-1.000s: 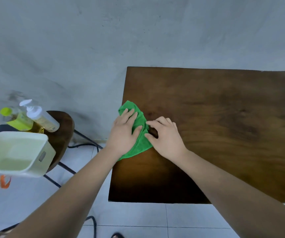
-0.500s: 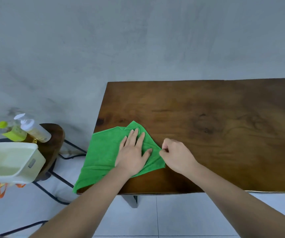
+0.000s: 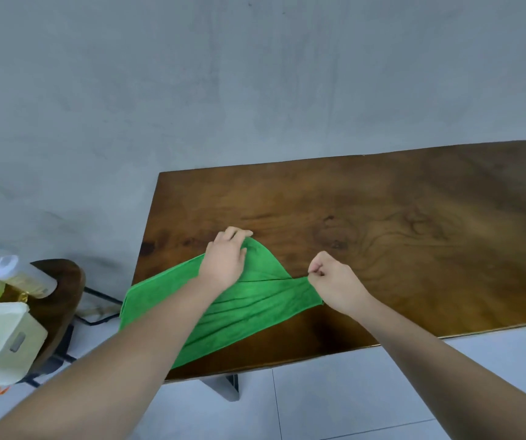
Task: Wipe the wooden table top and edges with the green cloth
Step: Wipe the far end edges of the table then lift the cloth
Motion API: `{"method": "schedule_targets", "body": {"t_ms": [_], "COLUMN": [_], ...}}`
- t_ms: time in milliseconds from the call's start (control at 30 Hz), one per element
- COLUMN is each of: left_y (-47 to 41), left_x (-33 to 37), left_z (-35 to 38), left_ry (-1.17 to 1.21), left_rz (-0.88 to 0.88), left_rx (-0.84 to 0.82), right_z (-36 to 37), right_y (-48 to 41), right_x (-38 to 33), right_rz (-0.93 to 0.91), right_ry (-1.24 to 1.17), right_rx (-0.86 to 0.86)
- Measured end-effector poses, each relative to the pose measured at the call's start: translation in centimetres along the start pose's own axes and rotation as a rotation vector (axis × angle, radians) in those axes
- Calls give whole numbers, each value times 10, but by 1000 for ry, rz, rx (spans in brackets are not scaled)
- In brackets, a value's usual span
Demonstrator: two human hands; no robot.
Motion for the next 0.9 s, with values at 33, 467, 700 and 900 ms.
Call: {"method": "schedule_targets", "body": {"t_ms": [33,467,700,900], "left_y": [-6,-56,-84,-86], "left_x": [-4,-24,-48,-78], "left_z": [-5,-71,-138,-183], "left_ry": [-45,-185,2,76], "left_rz": [38,182,12,17], "left_rx": [-56,-114,108,209], "right_z": [0,-31,-90,-119], "right_y": [-1,-32,-81,-97], "right_x": [-3,-18,-56,-97], "right_rz": [14,60,-6,-161], "right_ry": [-10,287,527,524], "right_rx": [-8,16,328,397]}}
Point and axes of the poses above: each hand's wrist, its own y-axis away from the middle knuckle, its own z-axis out of the palm, x = y × z, the point moved 1 cm from there along -y, towards the middle knuckle, and after that the axes turned 14 degrees about -x, right-handed, at the moved point
